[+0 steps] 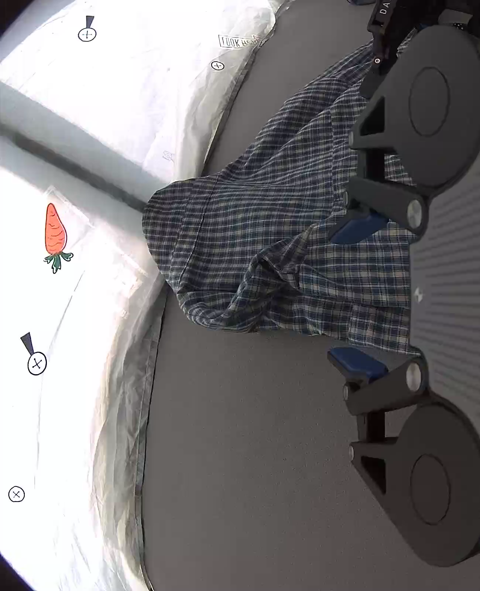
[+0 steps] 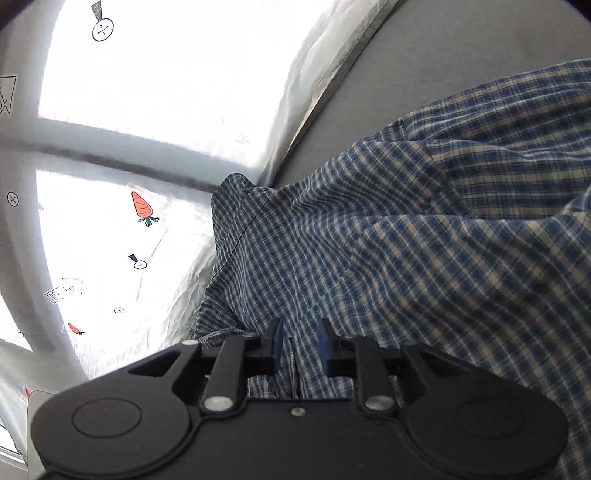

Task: Fold clothes
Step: 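Grasp the sleeve cuff with the right gripper and lift it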

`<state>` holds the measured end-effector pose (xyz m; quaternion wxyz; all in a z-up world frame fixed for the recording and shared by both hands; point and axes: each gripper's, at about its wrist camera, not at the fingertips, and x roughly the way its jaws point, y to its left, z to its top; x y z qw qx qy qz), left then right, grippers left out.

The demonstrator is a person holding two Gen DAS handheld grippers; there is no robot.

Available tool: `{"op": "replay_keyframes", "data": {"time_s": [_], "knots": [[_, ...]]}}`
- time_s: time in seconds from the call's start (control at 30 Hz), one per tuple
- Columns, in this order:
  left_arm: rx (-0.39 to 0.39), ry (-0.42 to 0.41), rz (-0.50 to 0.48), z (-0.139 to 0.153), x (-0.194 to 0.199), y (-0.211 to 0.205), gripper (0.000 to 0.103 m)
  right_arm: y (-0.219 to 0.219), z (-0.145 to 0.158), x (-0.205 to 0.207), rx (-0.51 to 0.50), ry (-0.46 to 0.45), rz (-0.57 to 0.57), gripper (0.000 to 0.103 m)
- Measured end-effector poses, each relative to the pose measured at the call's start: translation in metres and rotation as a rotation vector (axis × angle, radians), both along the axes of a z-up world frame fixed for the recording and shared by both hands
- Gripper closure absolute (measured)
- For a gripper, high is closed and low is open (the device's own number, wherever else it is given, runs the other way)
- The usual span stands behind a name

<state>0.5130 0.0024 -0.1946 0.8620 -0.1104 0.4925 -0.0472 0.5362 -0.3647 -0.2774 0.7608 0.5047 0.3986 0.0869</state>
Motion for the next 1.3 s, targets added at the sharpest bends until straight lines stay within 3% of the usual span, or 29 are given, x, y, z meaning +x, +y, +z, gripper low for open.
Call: {"op": "replay_keyframes", "data": {"time_s": [0.07,0.23,0.57,0.73,0.9,1.0,1.17,1.3], "knots": [[-0.003,0.036,-0.012,-0.001,-0.035,-0.002,0.034,-0.029,0.008,-0.036,0.022,-0.007,-0.055,0.081],[0.149,0.110,-0.070,-0.013,-0.103,-0.030,0.034,-0.076,0.012,-0.115,0.031,0.015,-0.135,0.080],[0.205,0.162,-0.055,-0.040,-0.185,-0.062,0.030,-0.135,0.009,-0.240,-0.021,0.093,-0.183,0.079],[0.231,0.166,0.007,-0.053,-0.202,-0.063,0.022,-0.168,0.014,-0.269,-0.065,0.103,-0.207,0.079],[0.253,0.155,0.051,-0.056,-0.212,-0.065,0.013,-0.209,0.023,-0.285,-0.186,0.113,-0.318,0.070],[0.255,0.162,0.070,-0.057,-0.212,-0.066,0.008,-0.232,0.024,-0.288,-0.267,0.133,-0.378,0.063],[0.251,0.194,0.100,-0.061,-0.207,-0.064,0.000,-0.253,0.021,-0.284,-0.373,0.159,-0.436,0.061],[0.248,0.206,0.110,-0.061,-0.204,-0.064,0.000,-0.265,0.020,-0.281,-0.442,0.169,-0.539,0.059]]}}
